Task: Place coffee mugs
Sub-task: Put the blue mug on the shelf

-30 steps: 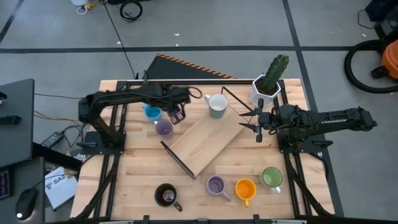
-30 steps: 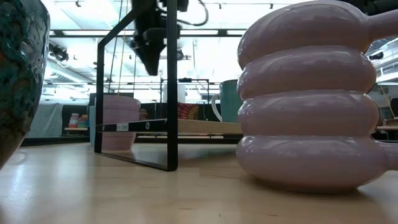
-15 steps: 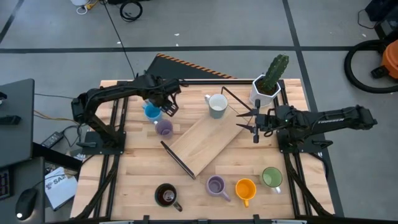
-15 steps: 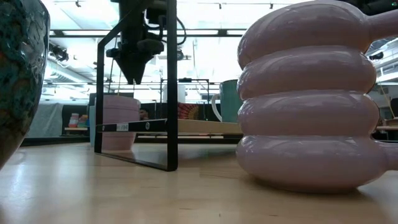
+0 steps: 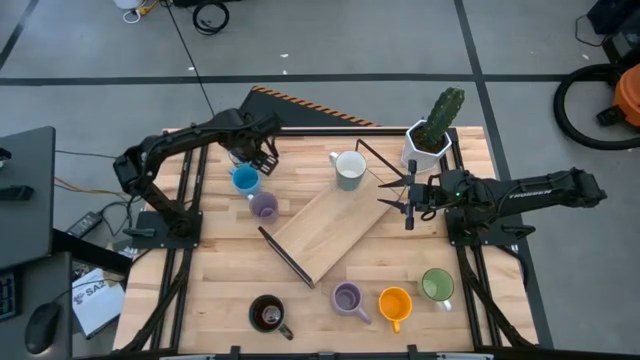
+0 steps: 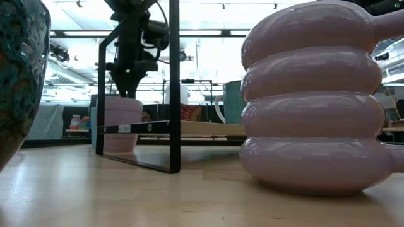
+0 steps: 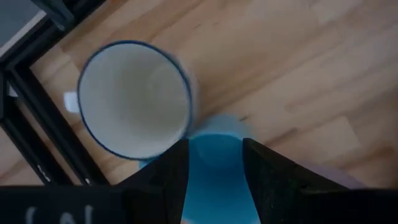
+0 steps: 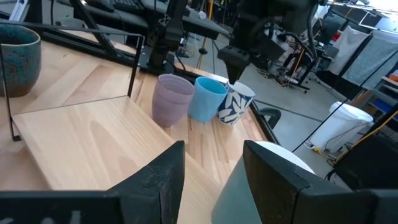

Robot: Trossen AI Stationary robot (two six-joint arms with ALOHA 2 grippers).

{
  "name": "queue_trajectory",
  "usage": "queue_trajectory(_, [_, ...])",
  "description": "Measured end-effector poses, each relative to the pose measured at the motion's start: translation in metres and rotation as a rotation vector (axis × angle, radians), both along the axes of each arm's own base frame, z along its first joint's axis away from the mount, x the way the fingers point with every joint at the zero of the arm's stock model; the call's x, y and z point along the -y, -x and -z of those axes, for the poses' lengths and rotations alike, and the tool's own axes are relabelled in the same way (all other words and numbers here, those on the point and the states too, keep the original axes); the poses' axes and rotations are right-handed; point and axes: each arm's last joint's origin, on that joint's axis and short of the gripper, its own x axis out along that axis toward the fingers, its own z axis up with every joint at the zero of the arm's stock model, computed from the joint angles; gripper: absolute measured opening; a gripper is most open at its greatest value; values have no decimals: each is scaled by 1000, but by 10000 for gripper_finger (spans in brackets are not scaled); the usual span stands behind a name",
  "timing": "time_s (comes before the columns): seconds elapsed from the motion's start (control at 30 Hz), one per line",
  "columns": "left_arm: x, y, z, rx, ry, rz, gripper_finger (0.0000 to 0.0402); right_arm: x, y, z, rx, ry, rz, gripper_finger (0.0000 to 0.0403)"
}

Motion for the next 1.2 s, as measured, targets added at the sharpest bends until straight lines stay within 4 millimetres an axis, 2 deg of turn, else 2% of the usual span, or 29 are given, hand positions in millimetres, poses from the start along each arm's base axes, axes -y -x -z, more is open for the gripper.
queue_trajectory(0.17, [-17, 5, 4, 44, -38, -15, 155, 0, 0, -1, 6, 0, 0, 169])
queue_trajectory(0.37, [-27, 12, 8, 63, 18, -45, 155, 0, 0, 0, 6, -4, 1, 169])
queue_trajectory(0.57, [-31, 14, 9, 65, 12, -48, 155, 0, 0, 0, 6, -4, 1, 169])
queue_trajectory(0.9, [-26, 21, 43, 38, 71, -50, 155, 0, 0, -1, 6, -2, 0, 169])
queue_trajectory(1.2, [-27, 21, 47, 49, 61, -44, 155, 0, 0, -1, 12, 0, 0, 169])
